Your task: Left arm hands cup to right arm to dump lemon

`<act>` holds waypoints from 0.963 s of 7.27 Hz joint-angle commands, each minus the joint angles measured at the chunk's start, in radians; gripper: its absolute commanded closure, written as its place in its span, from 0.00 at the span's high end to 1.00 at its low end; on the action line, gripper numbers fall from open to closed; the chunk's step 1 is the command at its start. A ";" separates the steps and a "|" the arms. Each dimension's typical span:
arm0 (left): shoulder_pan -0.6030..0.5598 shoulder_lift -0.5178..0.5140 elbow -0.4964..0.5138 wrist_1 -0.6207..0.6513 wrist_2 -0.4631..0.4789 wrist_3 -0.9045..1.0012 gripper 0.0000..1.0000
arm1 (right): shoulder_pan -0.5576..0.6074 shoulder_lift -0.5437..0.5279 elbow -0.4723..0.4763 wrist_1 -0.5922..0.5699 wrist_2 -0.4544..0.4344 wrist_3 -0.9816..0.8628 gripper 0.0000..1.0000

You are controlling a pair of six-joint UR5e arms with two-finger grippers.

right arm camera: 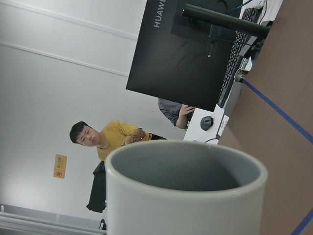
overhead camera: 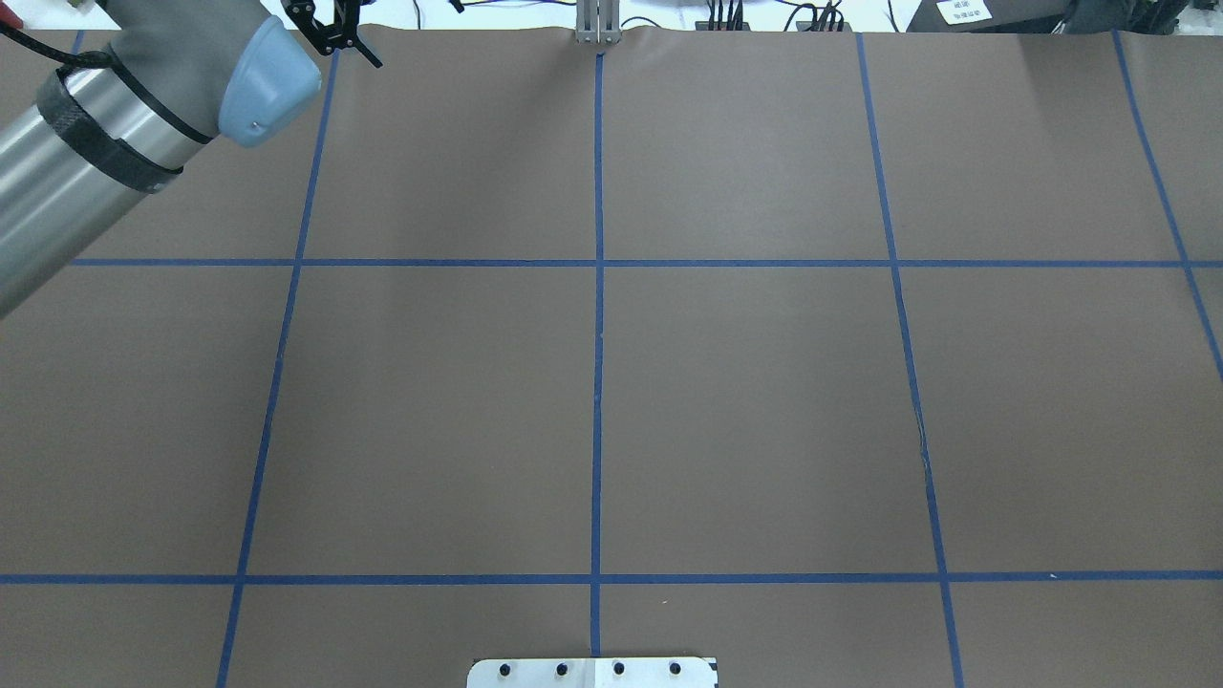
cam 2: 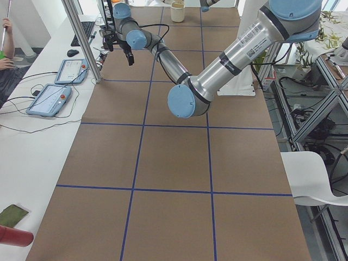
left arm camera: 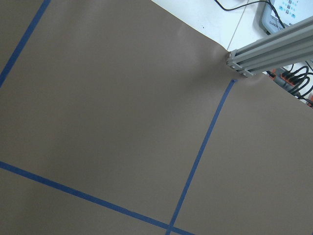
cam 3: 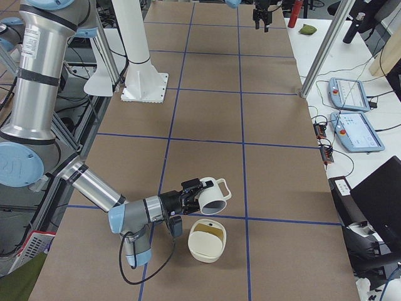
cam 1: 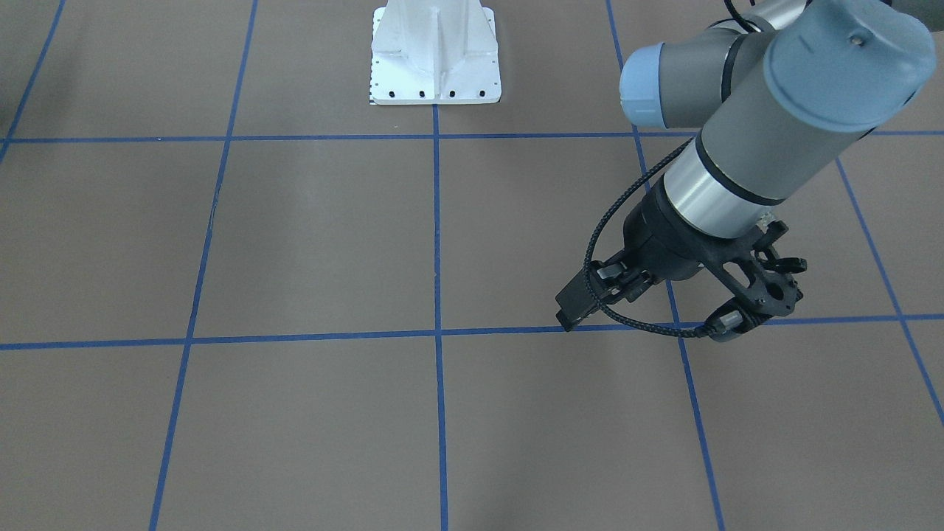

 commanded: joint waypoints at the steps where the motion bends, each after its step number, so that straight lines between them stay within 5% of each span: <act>1: 0.001 0.003 0.000 0.000 0.000 0.020 1.00 | 0.000 -0.017 0.000 -0.005 0.019 -0.205 0.08; 3: 0.004 0.010 -0.005 -0.002 0.002 0.074 1.00 | 0.000 -0.009 0.076 -0.099 0.036 -0.335 0.08; 7: 0.007 0.024 -0.003 -0.002 0.022 0.088 1.00 | -0.001 0.088 0.269 -0.539 0.124 -0.705 0.06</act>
